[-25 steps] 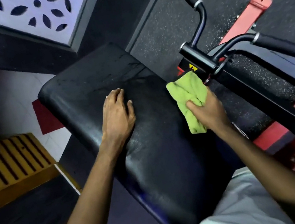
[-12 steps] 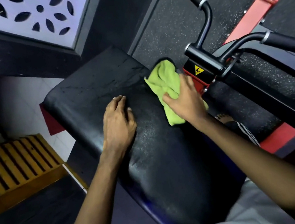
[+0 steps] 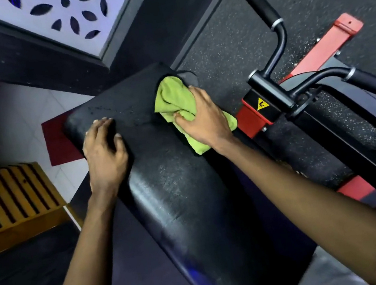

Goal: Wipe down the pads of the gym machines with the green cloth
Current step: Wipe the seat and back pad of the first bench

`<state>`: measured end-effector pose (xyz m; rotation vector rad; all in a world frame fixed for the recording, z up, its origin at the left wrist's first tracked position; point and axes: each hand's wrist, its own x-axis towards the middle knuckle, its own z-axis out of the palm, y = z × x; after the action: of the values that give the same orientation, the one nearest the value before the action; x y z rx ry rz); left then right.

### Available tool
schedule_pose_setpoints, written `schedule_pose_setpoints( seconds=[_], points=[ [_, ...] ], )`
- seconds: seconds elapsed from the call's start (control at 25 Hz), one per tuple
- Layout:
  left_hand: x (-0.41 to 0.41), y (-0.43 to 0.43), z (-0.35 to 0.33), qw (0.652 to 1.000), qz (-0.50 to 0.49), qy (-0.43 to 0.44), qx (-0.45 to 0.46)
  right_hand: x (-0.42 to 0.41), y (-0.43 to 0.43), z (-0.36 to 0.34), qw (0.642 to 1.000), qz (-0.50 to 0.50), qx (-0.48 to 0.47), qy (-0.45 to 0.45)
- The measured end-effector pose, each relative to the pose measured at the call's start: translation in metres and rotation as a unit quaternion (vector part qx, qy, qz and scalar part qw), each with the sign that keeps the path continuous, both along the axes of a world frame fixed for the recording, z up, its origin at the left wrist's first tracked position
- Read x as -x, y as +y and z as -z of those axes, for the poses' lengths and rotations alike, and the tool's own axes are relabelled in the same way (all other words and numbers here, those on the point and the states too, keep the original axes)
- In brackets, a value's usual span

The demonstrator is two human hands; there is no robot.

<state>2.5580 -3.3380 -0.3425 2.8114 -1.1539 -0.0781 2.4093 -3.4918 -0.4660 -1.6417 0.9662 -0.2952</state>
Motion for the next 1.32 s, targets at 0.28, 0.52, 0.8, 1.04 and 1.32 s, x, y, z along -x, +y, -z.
schedule_pose_setpoints(
  seconds=[0.28,0.52,0.8,1.04,1.32],
  points=[
    [0.004,0.000,0.006,0.972,-0.206,-0.006,0.114,-0.007,0.033,-0.023,0.999,0.025,0.025,0.005],
    [-0.004,0.010,0.007,0.947,-0.207,0.044,0.244,-0.092,0.025,-0.046,0.991,-0.117,0.038,-0.061],
    [-0.005,0.013,0.010,0.939,-0.214,0.061,0.262,-0.068,0.014,-0.041,0.971,-0.142,0.148,-0.126],
    [-0.007,0.012,0.015,0.929,-0.225,0.067,0.288,-0.102,0.027,-0.057,0.971,-0.139,0.158,-0.117],
    [-0.004,0.011,0.008,0.880,-0.290,0.096,0.364,-0.073,0.049,-0.062,0.975,-0.112,0.120,-0.148]
  ],
)
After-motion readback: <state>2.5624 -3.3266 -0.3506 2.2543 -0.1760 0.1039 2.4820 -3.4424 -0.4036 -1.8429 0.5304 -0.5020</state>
